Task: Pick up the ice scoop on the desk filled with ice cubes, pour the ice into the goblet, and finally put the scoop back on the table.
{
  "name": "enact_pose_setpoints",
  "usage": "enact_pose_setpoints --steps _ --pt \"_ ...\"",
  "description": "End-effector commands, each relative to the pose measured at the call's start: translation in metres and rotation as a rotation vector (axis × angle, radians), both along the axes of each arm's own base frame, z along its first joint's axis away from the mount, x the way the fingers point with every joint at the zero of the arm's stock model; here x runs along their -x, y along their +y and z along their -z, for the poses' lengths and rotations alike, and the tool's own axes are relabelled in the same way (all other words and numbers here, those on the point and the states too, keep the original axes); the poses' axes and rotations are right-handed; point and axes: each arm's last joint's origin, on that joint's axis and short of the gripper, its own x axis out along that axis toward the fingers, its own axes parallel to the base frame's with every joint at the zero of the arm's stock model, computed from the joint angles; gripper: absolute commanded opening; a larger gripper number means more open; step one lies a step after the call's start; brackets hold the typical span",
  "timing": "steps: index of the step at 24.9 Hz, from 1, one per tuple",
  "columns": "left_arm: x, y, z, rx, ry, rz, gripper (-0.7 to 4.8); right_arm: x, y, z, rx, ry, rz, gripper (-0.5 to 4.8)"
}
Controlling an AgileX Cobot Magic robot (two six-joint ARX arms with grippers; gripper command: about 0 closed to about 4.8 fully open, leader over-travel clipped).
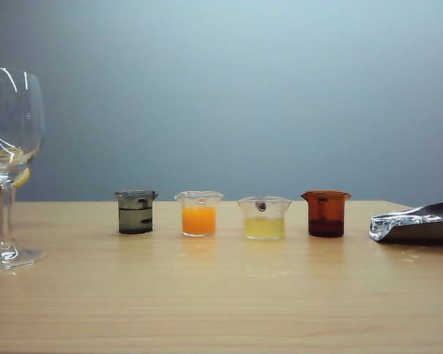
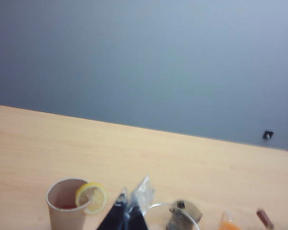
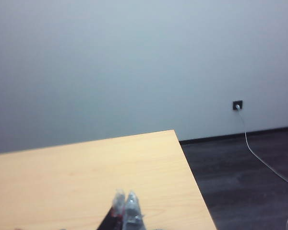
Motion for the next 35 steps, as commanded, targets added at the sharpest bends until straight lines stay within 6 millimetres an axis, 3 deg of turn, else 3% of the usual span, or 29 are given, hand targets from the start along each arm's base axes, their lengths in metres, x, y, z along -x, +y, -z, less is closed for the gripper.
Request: enact_pose_setpoints --steps 1,5,8,16,26,30,35 --pt "-0.006 -0.002 -0.017 -0.068 0.072 0.057 -0.05 -0.012 0.000 -0.015 -0.093 0.008 0.003 -0.06" --pt "-0.013 -0.003 -0.043 -0.068 0.116 0.106 -0.05 -0.033 0.000 -0.023 -0.154 0.055 0.002 -0.06" --pt "-0.015 -0.008 -0.056 -0.070 0.158 0.154 -0.05 -0.053 -0.001 -0.019 -0.216 0.077 0.006 -0.06" --pt "-0.035 -0.031 -0.059 -0.099 0.238 0.245 -0.05 -0.079 -0.018 -0.008 -0.388 0.096 0.052 -0.05" --pt "-0.038 -0.050 -0.059 -0.126 0.259 0.293 -0.06 -0.100 -0.061 0.017 -0.555 0.222 0.018 -0.05" --pt "-0.038 -0.050 -0.060 -0.124 0.253 0.300 -0.06 -0.107 -0.080 0.031 -0.665 0.279 -0.005 -0.04" --pt "-0.038 -0.051 -0.062 -0.117 0.231 0.316 -0.06 -0.123 -0.106 0.064 -0.803 0.272 -0.110 -0.03"
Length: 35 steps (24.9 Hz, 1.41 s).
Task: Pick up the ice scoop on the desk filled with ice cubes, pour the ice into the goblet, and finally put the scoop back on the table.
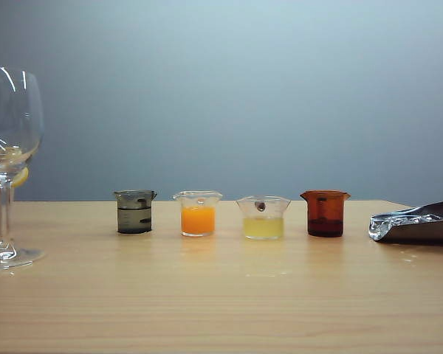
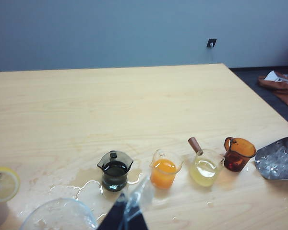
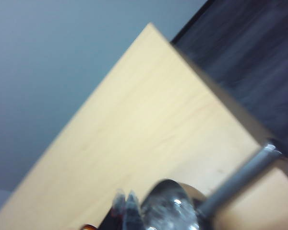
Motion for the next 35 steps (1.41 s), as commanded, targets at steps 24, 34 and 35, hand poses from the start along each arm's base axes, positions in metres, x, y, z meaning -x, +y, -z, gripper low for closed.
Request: enact_pose_setpoints --steps 24,34,35 --pt "-0.007 -0.004 -0.004 0.019 -0.036 0.016 -0.05 -0.016 -0.016 0.081 -0.346 -0.036 0.036 3.15" --pt "-0.009 -0.005 -0.004 0.015 -0.035 0.017 -0.06 -0.025 -0.021 0.106 -0.360 0.004 0.055 3.51" --pt "-0.009 -0.005 -0.004 0.015 -0.036 0.017 -0.05 -0.026 -0.021 0.108 -0.363 -0.004 0.052 3.51"
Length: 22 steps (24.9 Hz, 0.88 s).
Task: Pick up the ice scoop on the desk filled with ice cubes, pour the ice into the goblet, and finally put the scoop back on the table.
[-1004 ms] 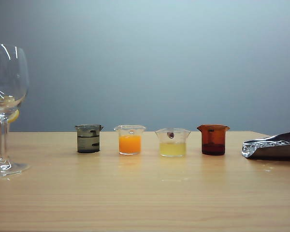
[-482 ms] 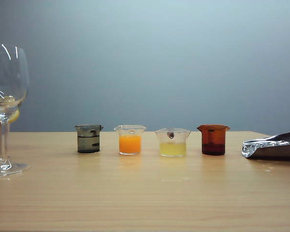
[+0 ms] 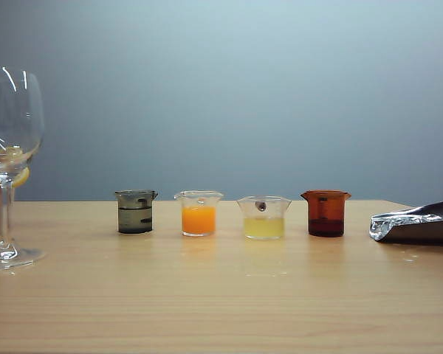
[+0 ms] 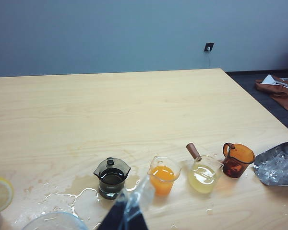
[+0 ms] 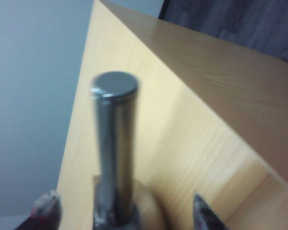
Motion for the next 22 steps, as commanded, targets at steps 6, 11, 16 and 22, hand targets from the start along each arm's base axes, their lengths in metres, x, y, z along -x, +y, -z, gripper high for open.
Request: enact_pose_setpoints --steps 6,11,16,22 --pt "0.001 0.000 -0.004 0.008 -0.026 0.006 -0.06 -0.009 -0.004 0.007 0.028 -0.074 -0.013 3.51" --pt "0.001 0.000 -0.004 0.008 -0.025 0.006 -0.05 -0.016 -0.006 0.007 0.031 -0.075 -0.018 3.51" --pt "0.001 0.000 -0.005 0.011 -0.033 0.006 -0.05 -0.032 -0.015 0.001 0.048 -0.106 -0.026 3.51" --pt "0.001 0.000 -0.005 0.012 -0.032 0.006 -0.06 -0.048 -0.013 0.008 0.037 -0.095 -0.066 3.51"
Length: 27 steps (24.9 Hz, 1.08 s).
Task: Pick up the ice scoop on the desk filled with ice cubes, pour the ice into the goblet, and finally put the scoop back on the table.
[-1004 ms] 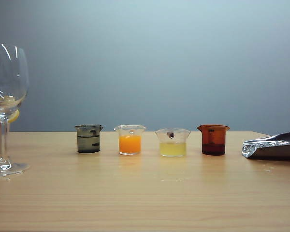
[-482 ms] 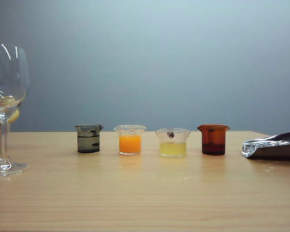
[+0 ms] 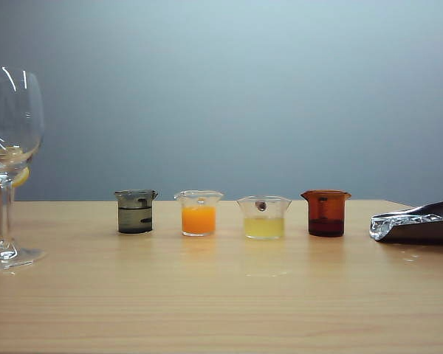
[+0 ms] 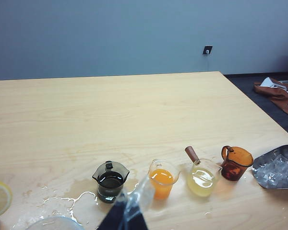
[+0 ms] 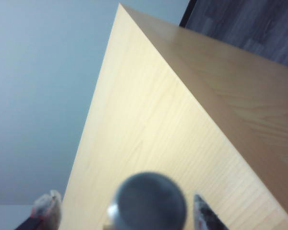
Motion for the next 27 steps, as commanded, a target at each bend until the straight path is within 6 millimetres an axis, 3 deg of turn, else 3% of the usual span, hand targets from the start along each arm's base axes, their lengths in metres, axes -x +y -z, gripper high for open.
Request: enact_pose_setpoints --steps 1,15,17,21,23,25,27 --pt "0.001 0.000 -0.003 0.007 -0.021 0.006 -0.05 -0.008 0.003 0.002 0.005 -0.007 -0.026 3.51" --pt "0.001 0.000 -0.003 0.009 -0.020 0.005 -0.06 -0.019 0.011 0.014 0.013 0.016 -0.008 3.44" --pt "0.001 0.000 -0.003 0.009 -0.020 0.005 -0.05 -0.019 0.011 0.015 0.015 0.017 -0.008 3.08" --pt "0.001 0.000 -0.003 0.009 -0.020 0.005 -0.05 -0.019 0.011 0.015 0.014 0.018 -0.009 1.49" --pt "0.001 0.000 -0.003 0.009 -0.020 0.005 -0.05 -0.019 0.011 0.015 0.015 0.019 -0.008 1.09" --pt "0.001 0.000 -0.003 0.009 -0.020 0.005 -0.06 -0.019 0.011 0.015 0.015 0.020 -0.003 0.11" --pt "0.001 0.000 -0.003 0.009 -0.020 0.005 -0.06 -0.019 0.011 0.015 0.017 0.021 0.003 -0.06"
